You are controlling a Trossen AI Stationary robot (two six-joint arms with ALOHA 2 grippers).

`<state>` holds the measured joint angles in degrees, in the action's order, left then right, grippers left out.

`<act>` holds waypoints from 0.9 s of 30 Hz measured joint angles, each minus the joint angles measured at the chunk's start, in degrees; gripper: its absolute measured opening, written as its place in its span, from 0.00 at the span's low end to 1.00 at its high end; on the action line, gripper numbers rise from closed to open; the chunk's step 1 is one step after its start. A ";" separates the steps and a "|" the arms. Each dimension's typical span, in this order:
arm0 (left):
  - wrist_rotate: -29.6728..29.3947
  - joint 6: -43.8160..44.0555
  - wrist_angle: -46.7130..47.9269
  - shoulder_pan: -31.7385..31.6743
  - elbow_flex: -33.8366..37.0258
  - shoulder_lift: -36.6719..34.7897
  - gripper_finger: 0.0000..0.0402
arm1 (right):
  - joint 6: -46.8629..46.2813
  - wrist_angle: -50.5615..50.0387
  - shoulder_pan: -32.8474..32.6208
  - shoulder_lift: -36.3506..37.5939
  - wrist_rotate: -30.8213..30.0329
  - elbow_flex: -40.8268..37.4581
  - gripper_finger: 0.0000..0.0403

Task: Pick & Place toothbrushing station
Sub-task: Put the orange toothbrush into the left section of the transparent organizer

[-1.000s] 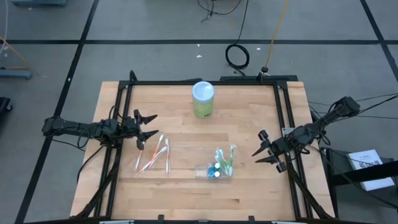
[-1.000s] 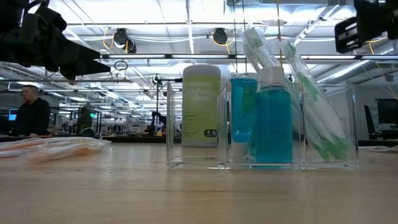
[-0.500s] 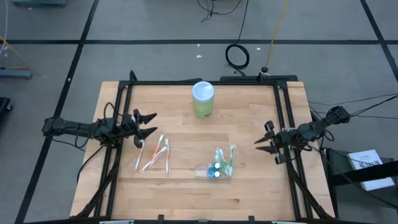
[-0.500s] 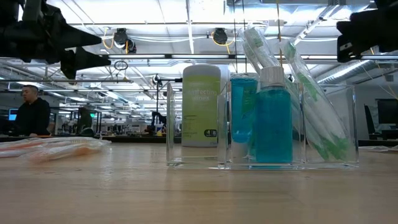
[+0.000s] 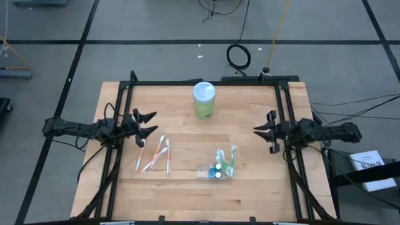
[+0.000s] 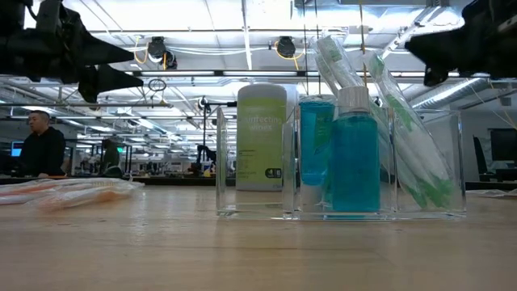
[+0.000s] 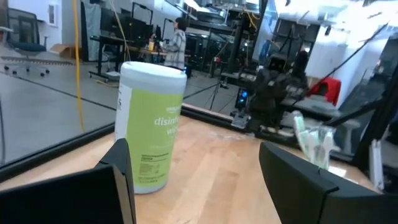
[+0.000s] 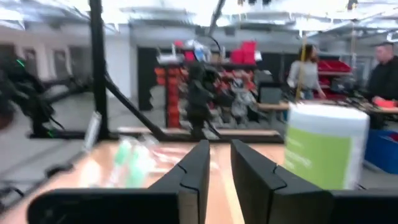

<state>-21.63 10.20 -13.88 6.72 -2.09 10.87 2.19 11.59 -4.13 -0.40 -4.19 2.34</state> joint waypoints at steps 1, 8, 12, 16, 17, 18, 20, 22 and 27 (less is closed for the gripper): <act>0.00 1.55 -0.04 0.00 0.00 -0.02 0.56 | 0.03 -1.15 1.31 0.04 0.54 0.34 0.12; 0.98 7.04 6.31 0.00 0.00 0.00 0.56 | -0.54 -6.88 6.11 0.00 4.04 0.50 0.05; -0.31 8.81 8.11 0.00 0.00 0.00 0.56 | 0.28 -7.16 6.48 0.02 2.57 0.47 0.03; -0.24 13.06 9.45 0.00 -1.11 0.35 0.56 | -1.65 -7.21 6.48 0.02 2.77 0.45 0.02; 0.57 14.79 10.92 0.02 -2.01 0.87 0.56 | -2.17 -7.18 6.44 0.02 2.78 0.45 0.02; 1.59 16.60 13.62 0.13 -3.03 1.46 0.56 | -2.68 -7.18 6.44 0.02 2.76 0.45 0.02; 2.94 19.17 19.41 0.33 -5.14 3.36 0.56 | -3.09 -7.17 6.44 0.02 2.77 0.43 0.02; 2.37 20.69 24.57 0.18 -7.58 6.11 0.56 | -3.04 -7.17 6.42 0.02 2.76 0.41 0.02; 2.31 26.97 33.63 -1.01 -15.33 16.07 0.56 | -3.04 -7.17 6.42 0.02 2.76 0.40 0.02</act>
<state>-19.31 37.17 19.75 5.71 -17.42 26.94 -0.84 4.43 2.28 -0.38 -1.43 2.74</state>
